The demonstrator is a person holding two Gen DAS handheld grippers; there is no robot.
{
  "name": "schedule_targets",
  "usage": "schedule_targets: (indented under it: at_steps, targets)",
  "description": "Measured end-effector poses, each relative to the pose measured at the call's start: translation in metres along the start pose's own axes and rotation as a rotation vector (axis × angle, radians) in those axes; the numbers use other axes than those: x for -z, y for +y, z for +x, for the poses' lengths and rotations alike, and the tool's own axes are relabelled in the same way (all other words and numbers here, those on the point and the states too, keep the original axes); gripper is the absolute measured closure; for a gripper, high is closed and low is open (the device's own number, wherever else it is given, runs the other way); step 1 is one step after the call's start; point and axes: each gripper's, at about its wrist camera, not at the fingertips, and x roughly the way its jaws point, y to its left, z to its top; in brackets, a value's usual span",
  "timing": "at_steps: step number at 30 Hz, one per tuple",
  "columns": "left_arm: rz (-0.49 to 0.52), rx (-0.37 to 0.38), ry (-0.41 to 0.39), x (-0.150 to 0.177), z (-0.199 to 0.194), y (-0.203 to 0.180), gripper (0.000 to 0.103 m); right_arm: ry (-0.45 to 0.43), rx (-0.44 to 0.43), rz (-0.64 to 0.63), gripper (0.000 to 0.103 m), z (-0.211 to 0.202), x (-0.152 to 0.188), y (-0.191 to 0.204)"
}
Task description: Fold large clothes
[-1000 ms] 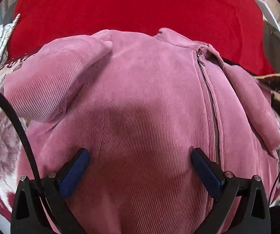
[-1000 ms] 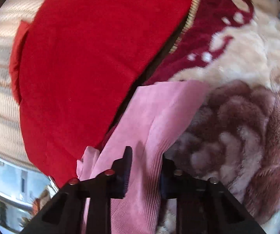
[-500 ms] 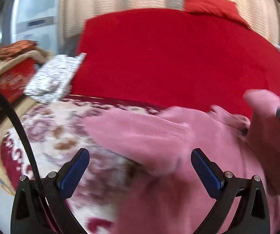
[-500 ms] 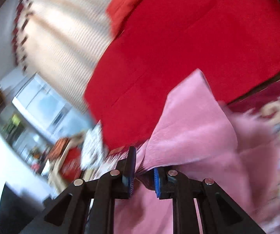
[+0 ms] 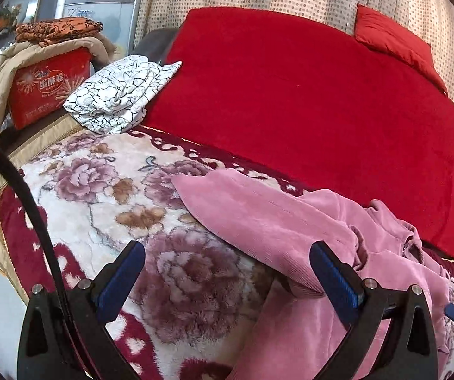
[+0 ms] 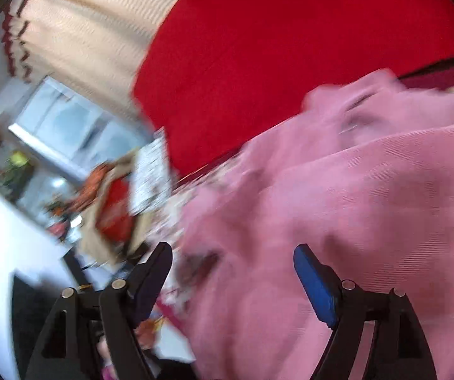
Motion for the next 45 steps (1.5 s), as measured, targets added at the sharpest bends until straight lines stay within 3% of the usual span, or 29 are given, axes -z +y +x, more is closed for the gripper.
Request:
schedule_targets:
  at_steps: [2, 4, 8, 10, 12, 16, 20, 24, 26, 28, 32, 36, 40, 42, 45]
  targets:
    - [-0.048, -0.007, 0.017, -0.005, 0.005, 0.011, 0.0, -0.04, 0.155, -0.027, 0.027, -0.01, 0.002, -0.011]
    - [-0.136, -0.013, 0.022, -0.009, 0.011, 0.031, 0.0, -0.03, 0.242, -0.029, 0.033, -0.01, 0.002, -0.029]
    - [-0.255, -0.003, 0.07, -0.017, 0.03, 0.06, 0.001, 0.118, 0.376, -0.043, 0.045, 0.019, 0.008, -0.061]
    - [-0.311, 0.054, 0.111, -0.022, 0.045, 0.073, 0.002, 0.094, 0.366, -0.063, 0.045, 0.01, 0.008, -0.057]
    - [-0.405, 0.174, 0.188, -0.022, 0.064, 0.084, 0.003, 0.033, 0.297, -0.08, 0.045, -0.002, 0.004, -0.046]
    - [-0.545, 0.301, 0.288, -0.015, 0.094, 0.09, 0.006, -0.071, 0.2, -0.143, 0.044, -0.022, 0.006, -0.029]
    - [-0.527, 0.355, 0.338, -0.019, 0.119, 0.071, 0.01, -0.062, 0.177, -0.185, 0.044, -0.005, 0.012, -0.012]
    - [-0.562, 0.387, 0.391, -0.027, 0.148, 0.064, 0.051, -0.091, 0.179, -0.215, 0.044, -0.009, 0.013, -0.009]
    - [-0.591, 0.377, 0.416, -0.03, 0.165, 0.064, 0.067, -0.114, 0.187, -0.226, 0.044, -0.014, 0.013, -0.008]
    - [-0.603, 0.367, 0.414, -0.035, 0.172, 0.065, 0.093, -0.137, 0.212, -0.237, 0.044, -0.019, 0.013, -0.013]
    - [-0.506, 0.374, 0.334, -0.066, 0.151, 0.054, 0.099, -0.164, 0.251, -0.236, 0.044, -0.023, 0.008, -0.024]
    - [-0.299, 0.391, 0.188, -0.12, 0.089, 0.017, 0.1, -0.213, 0.264, -0.202, 0.044, -0.034, 0.0, -0.035]
    - [-0.059, 0.431, 0.051, -0.168, 0.007, -0.047, 0.1, -0.269, 0.262, -0.174, 0.044, -0.051, -0.007, -0.04]
    - [0.072, 0.449, 0.022, -0.174, -0.027, -0.089, 0.1, -0.304, 0.26, -0.147, 0.044, -0.062, -0.01, -0.044]
    - [0.266, 0.497, 0.038, -0.155, -0.059, -0.155, 0.1, -0.334, 0.256, -0.096, 0.044, -0.075, -0.015, -0.054]
